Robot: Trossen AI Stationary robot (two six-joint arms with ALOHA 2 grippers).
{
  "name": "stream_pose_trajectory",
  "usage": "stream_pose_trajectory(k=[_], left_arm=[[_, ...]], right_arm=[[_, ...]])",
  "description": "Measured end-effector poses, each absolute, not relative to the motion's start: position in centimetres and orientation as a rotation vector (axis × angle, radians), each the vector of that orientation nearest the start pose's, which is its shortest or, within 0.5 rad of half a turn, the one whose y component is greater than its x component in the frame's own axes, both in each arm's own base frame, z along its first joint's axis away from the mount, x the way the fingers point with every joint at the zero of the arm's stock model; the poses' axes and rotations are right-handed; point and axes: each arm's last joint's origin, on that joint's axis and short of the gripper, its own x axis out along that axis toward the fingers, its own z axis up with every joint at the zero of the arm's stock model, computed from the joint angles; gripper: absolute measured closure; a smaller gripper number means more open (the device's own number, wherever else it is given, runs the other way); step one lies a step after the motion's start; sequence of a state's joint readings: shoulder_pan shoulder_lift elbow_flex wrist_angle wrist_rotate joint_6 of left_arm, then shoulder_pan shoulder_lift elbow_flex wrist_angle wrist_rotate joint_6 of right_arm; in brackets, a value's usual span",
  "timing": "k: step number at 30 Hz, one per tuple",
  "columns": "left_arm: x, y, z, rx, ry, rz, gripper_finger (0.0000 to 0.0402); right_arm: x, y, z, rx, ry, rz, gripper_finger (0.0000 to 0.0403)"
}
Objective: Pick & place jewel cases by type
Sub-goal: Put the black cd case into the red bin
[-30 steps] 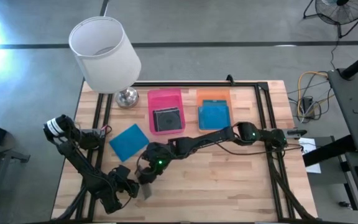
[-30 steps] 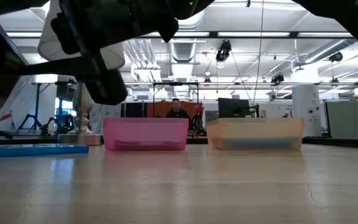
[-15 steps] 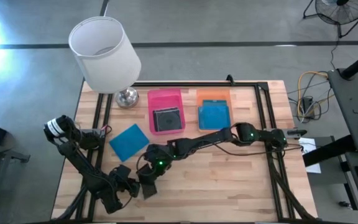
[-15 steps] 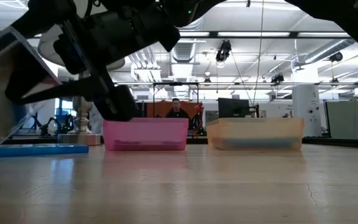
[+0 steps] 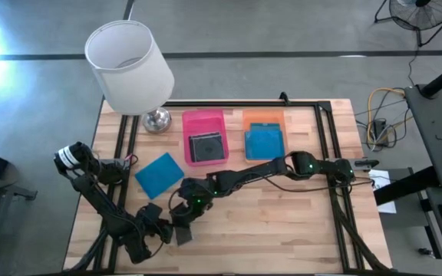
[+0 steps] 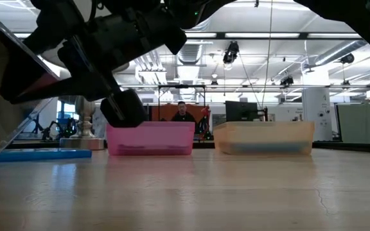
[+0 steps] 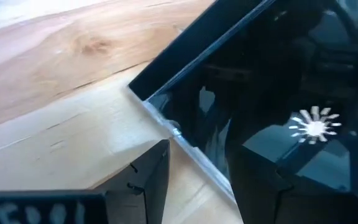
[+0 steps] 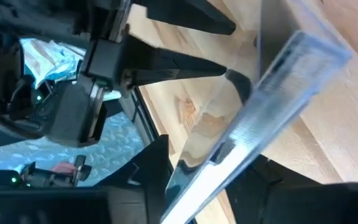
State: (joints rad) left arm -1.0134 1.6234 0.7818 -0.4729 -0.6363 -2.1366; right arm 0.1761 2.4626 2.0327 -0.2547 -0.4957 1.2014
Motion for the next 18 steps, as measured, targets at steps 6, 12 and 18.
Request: stream_pose_trajectory(k=[6, 12, 18], left_arm=[[15.7, -21.9, 14.1, -1.006, 0.706, 0.613, 0.0262], [15.9, -22.4, 14.6, -0.988, 0.712, 0.583, 0.0262], [16.0, -23.0, 15.4, -0.975, 0.707, 0.558, 0.0262]], right_arm=[[53.4, 10.9, 16.2, 1.242, 1.010, 0.135, 0.0317], [53.2, 10.9, 16.0, 1.261, 1.037, 0.107, 0.0346], [53.2, 10.7, 16.0, 1.264, 1.044, 0.102, 0.0372]])
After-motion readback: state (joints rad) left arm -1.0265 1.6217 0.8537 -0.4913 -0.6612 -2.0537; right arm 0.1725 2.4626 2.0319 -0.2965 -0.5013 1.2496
